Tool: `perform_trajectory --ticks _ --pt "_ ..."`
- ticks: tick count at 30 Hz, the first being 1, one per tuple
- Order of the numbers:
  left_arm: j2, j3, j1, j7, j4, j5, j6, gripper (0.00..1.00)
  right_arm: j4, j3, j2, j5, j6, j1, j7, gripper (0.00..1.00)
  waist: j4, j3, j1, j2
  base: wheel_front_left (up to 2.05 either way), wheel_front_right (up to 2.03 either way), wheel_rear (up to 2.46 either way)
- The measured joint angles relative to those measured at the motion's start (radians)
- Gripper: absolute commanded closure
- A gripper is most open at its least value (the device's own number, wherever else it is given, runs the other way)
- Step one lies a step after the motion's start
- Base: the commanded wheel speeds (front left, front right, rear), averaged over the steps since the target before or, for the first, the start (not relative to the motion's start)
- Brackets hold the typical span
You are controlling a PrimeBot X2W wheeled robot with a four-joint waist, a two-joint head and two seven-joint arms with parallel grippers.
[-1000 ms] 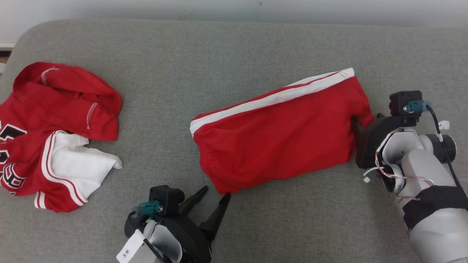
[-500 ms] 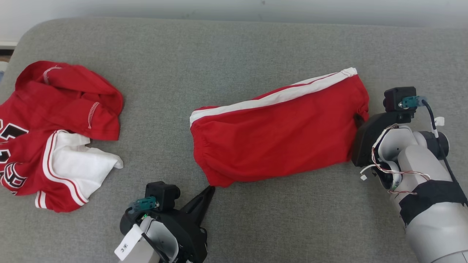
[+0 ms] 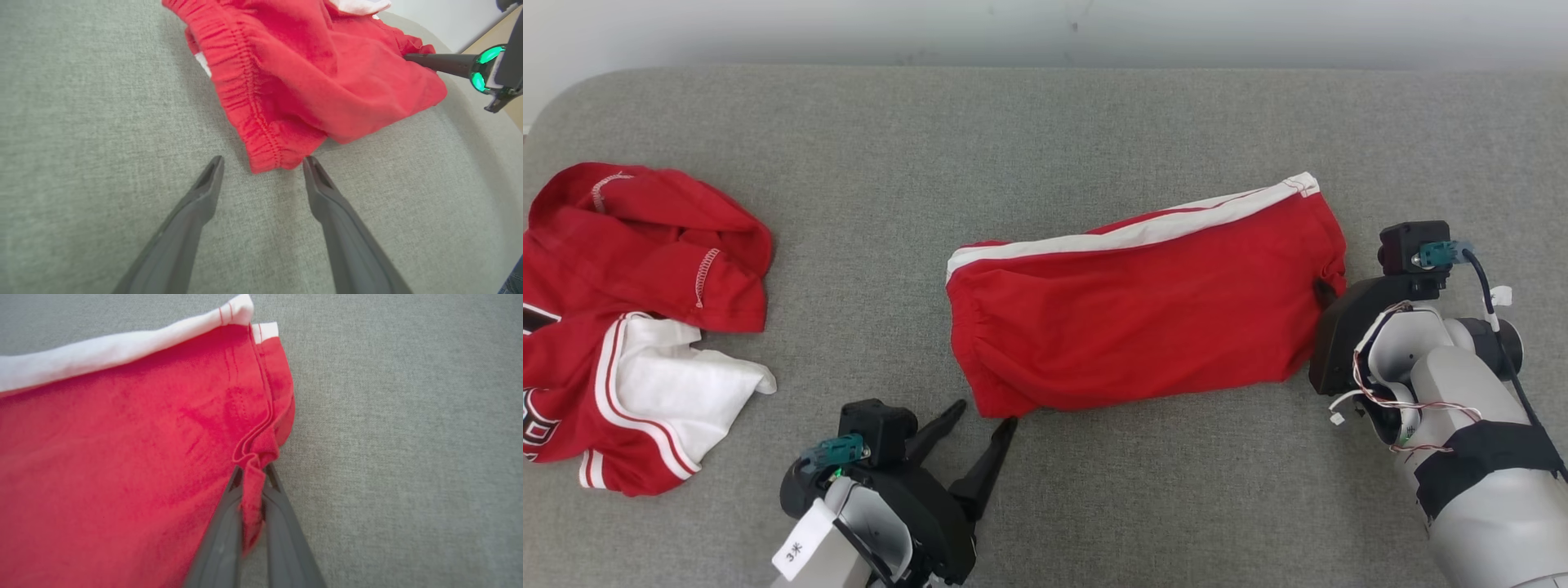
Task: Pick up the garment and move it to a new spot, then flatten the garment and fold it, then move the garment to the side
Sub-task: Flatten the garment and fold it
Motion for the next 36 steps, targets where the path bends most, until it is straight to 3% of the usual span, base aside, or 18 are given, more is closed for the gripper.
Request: perform_trajectory --ticks 7,8,10,17,23,29,36 --pt "0.013 -0.041 -0.036 -0.012 0.001 -0.001 0.000 0.02 0.014 0.001 0.002 0.000 0.000 -0.004 -0.010 1.00 0.004 0.004 0.0000 0.0000 0.00 0.00 0.00" --pt "0.014 -0.050 -0.040 -0.016 -0.001 -0.004 0.000 0.56 0.016 0.001 0.002 0.000 0.000 -0.005 -0.010 1.00 0.004 0.004 0.0000 0.0000 0.00 0.00 0.00" --pt "0.016 -0.069 -0.044 -0.016 -0.002 -0.007 0.000 1.00 0.019 0.001 0.003 0.000 0.000 -0.009 -0.010 1.00 0.004 0.005 0.0000 0.0000 0.00 0.00 0.00" --pt "0.037 -0.098 -0.044 -0.021 0.003 -0.040 0.000 1.00 0.035 0.006 0.000 0.001 0.009 -0.011 -0.020 1.00 0.002 -0.004 0.0001 0.0000 0.00 0.00 0.00" --pt "0.106 -0.114 -0.035 -0.032 -0.052 -0.142 0.000 1.00 0.016 0.009 -0.023 0.011 0.041 0.066 -0.028 1.00 0.003 -0.039 0.0000 0.0000 0.00 0.00 0.00" --pt "0.186 -0.143 0.030 -0.018 -0.138 -0.246 0.000 1.00 -0.062 0.023 -0.034 0.026 0.062 0.185 -0.028 1.00 0.001 -0.083 -0.0001 0.0000 0.00 0.00 0.00" --pt "0.264 -0.189 0.106 0.032 -0.224 -0.338 0.000 1.00 -0.197 0.033 -0.026 0.037 0.063 0.363 -0.037 1.00 -0.024 -0.125 -0.0002 -0.0001 0.00 0.00 0.00"
